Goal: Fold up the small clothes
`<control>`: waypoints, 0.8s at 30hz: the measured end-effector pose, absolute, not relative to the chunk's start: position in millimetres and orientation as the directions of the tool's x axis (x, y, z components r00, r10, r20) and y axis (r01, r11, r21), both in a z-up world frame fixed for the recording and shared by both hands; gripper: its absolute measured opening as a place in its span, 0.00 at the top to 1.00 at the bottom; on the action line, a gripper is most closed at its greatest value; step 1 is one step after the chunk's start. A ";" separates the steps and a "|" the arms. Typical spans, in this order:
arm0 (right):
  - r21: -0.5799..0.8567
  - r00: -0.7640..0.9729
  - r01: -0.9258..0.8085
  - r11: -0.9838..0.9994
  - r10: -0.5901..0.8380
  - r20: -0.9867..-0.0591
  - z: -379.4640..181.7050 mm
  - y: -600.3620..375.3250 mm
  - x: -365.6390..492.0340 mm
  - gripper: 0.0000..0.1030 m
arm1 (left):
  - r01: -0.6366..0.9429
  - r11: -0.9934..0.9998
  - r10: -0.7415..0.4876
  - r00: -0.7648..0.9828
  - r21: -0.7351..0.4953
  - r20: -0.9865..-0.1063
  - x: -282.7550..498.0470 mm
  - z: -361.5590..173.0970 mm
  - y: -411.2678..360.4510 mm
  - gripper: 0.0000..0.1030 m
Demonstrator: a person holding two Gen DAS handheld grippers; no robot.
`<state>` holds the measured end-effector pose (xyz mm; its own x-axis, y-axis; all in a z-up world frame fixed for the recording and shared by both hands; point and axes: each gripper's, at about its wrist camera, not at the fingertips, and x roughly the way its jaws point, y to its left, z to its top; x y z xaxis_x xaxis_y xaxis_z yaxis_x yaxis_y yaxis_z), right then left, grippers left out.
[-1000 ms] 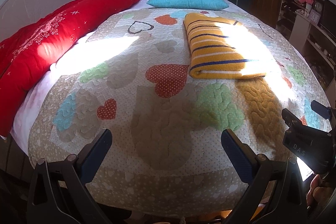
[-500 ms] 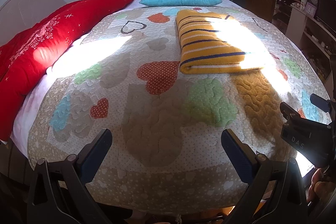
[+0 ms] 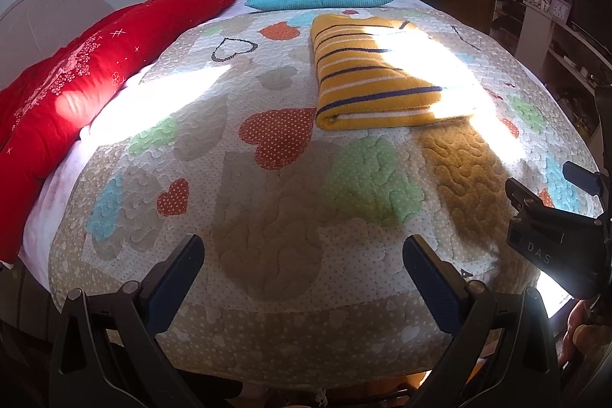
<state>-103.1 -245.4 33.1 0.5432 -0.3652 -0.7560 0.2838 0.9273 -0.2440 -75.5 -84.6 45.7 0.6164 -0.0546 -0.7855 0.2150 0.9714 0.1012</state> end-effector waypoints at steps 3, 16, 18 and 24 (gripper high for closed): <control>-0.245 0.542 0.282 0.928 -0.365 -0.757 32.4 -245.5 -103.5 0.17 | 0.214 0.971 -0.052 0.615 0.103 -0.787 -75.3 45.5 -84.9 0.00; -0.221 0.559 0.298 0.928 -0.358 -0.748 34.9 -247.3 -104.0 0.16 | 0.219 0.971 -0.060 0.614 0.097 -0.787 -75.1 41.6 -84.0 0.00; -0.210 0.571 0.300 0.931 -0.352 -0.742 37.0 -246.9 -103.8 0.16 | 0.219 0.972 -0.067 0.614 0.088 -0.786 -74.3 41.4 -82.2 0.00; -0.203 0.606 0.294 0.934 -0.346 -0.716 44.0 -242.8 -97.9 0.16 | 0.200 0.977 -0.067 0.599 0.068 -0.798 -67.4 35.4 -72.5 0.00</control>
<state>-97.9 -242.8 44.0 0.6060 -0.3461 -0.7162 0.2936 0.9341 -0.2030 -67.4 -72.5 35.4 0.5990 -0.0665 -0.7980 0.1996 0.9775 0.0683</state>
